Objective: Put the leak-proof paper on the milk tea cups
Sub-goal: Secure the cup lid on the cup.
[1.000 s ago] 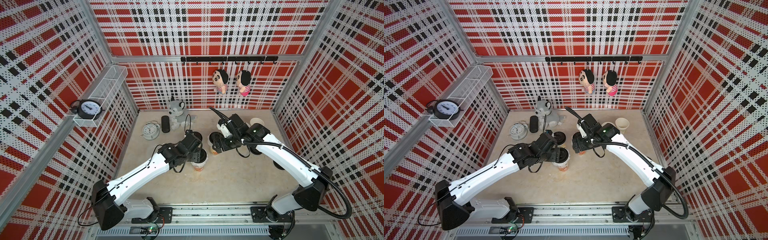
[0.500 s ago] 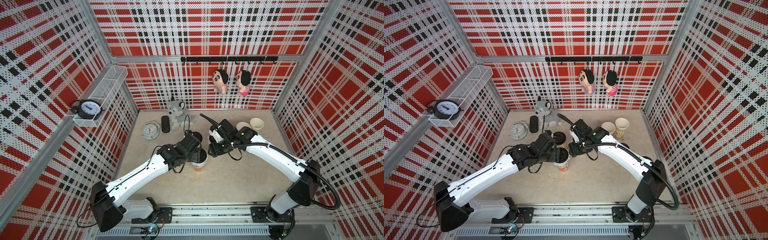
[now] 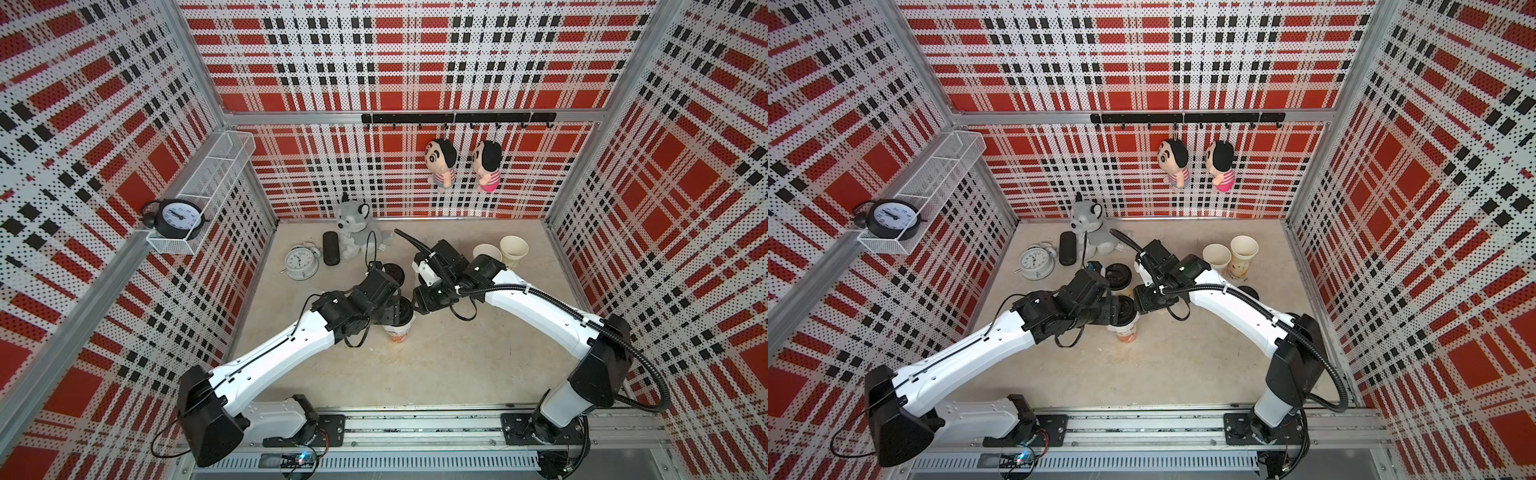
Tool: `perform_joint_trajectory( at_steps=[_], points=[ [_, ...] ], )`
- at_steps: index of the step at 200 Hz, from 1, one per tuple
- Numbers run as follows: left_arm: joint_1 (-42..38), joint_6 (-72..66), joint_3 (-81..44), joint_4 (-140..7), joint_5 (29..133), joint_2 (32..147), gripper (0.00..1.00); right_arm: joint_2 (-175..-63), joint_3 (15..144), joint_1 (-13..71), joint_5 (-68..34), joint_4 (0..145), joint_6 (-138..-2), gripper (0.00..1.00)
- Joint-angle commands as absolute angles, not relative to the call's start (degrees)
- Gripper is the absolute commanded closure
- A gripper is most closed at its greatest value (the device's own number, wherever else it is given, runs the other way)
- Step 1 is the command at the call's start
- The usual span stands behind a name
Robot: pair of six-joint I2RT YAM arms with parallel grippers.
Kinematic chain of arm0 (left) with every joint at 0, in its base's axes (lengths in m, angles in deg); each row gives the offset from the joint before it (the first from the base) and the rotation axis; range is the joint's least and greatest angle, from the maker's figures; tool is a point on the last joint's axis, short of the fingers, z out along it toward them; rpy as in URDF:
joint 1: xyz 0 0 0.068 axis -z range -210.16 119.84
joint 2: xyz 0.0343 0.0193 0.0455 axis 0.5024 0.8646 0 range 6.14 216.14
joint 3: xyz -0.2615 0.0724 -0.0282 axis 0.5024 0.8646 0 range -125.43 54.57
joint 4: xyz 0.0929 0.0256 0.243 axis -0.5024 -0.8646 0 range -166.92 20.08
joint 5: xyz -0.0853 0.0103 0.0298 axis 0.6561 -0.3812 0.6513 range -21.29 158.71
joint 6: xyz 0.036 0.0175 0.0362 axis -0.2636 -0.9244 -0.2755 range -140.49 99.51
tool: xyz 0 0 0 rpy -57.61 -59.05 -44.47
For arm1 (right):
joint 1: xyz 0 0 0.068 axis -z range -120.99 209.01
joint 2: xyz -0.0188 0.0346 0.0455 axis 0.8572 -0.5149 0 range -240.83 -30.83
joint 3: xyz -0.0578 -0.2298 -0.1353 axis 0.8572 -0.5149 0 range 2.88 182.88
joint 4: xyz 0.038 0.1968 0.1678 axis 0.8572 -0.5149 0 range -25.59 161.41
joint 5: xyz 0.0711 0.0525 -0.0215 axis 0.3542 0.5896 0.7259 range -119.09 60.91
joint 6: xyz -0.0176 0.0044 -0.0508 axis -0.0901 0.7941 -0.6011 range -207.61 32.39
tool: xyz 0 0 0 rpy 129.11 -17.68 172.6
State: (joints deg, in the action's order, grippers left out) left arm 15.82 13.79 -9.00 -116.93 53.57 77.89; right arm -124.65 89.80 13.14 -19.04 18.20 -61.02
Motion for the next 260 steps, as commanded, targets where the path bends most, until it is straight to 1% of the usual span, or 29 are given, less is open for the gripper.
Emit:
perform_joint_trajectory(
  at_steps=[1,55,117,170,203,260],
  points=[
    [15.3,13.0,-6.3,-122.1,54.8,78.6,0.26,-125.9,89.2,12.4,-18.5,19.2,-60.7,0.51],
    [15.1,12.9,-5.6,-121.5,55.3,78.4,0.26,-126.4,86.7,12.2,-19.9,19.5,-59.7,0.54],
    [14.8,12.7,-4.5,-120.9,55.7,78.1,0.26,-125.8,80.2,11.3,-21.8,20.3,-57.7,0.55],
    [14.7,12.9,-3.4,-120.5,55.9,77.2,0.26,-125.1,78.2,11.0,-23.0,19.9,-57.1,0.55],
    [14.6,13.2,-2.5,-120.4,55.8,76.6,0.26,-125.0,80.2,11.0,-23.0,19.9,-57.2,0.55],
    [14.0,13.3,-1.4,-120.1,56.0,75.8,0.26,-123.7,88.9,11.0,-25.0,18.1,-58.5,0.53]
  ],
)
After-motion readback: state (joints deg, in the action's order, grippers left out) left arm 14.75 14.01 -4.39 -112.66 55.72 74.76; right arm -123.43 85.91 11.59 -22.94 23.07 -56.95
